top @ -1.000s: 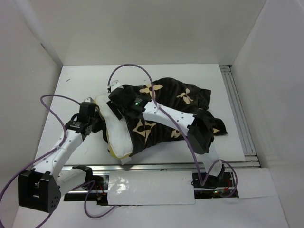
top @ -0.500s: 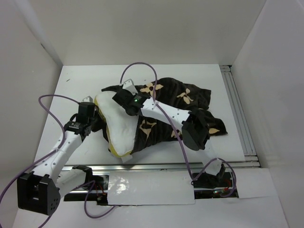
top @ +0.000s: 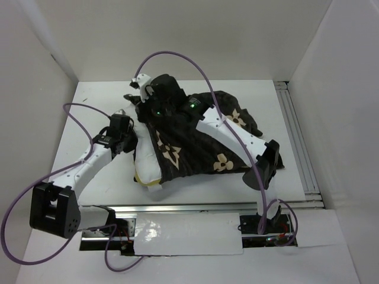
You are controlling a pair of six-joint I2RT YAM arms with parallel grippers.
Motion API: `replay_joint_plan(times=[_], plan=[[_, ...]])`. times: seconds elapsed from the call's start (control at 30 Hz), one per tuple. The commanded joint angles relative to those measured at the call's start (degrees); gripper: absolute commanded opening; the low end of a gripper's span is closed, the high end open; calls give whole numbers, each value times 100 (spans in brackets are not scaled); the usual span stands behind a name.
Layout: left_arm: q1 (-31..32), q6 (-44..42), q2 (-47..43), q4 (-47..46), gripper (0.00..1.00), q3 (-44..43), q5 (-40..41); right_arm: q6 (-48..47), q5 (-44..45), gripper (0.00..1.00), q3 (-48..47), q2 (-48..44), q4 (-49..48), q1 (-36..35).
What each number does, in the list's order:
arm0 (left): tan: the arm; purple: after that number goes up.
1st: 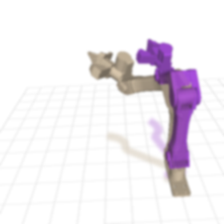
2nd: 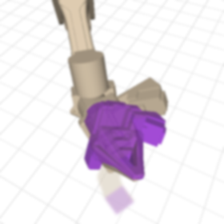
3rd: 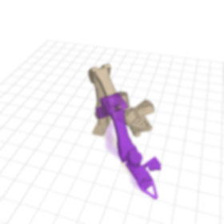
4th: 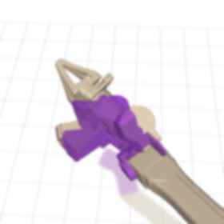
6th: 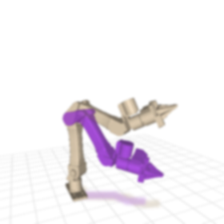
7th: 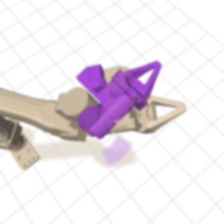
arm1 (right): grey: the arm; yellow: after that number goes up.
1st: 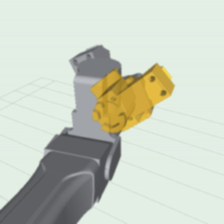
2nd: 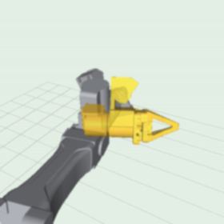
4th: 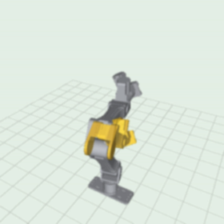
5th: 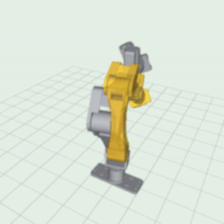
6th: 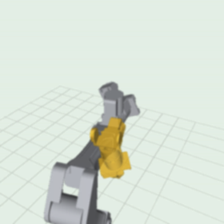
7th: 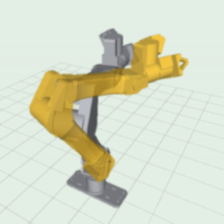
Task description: Put the pillow into the pillowcase
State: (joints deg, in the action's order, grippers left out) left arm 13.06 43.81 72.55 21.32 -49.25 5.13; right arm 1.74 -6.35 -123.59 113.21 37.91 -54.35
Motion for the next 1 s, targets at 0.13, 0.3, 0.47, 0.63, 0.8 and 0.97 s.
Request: replay_joint_plan(times=[0.13,0.3,0.47,0.63,0.8,0.97], plan=[[609,794,382,-893,0,-673,-39,526,-2888,0,-764,149,-1277,168],[935,1322,698,-648,0,-892,366,1197,-3246,0,299,-114,-2279,451],[935,1323,638,-182,0,-657,752,960,-1223,28,1325,-904,-1691,784],[935,1033,-29,-76,0,-305,807,715,272,75,2224,-1573,-1234,935],[935,822,-443,-23,0,-32,429,161,924,100,2164,-1697,-812,400],[935,822,-681,108,0,109,366,-77,575,87,2111,-1522,-689,-119]])
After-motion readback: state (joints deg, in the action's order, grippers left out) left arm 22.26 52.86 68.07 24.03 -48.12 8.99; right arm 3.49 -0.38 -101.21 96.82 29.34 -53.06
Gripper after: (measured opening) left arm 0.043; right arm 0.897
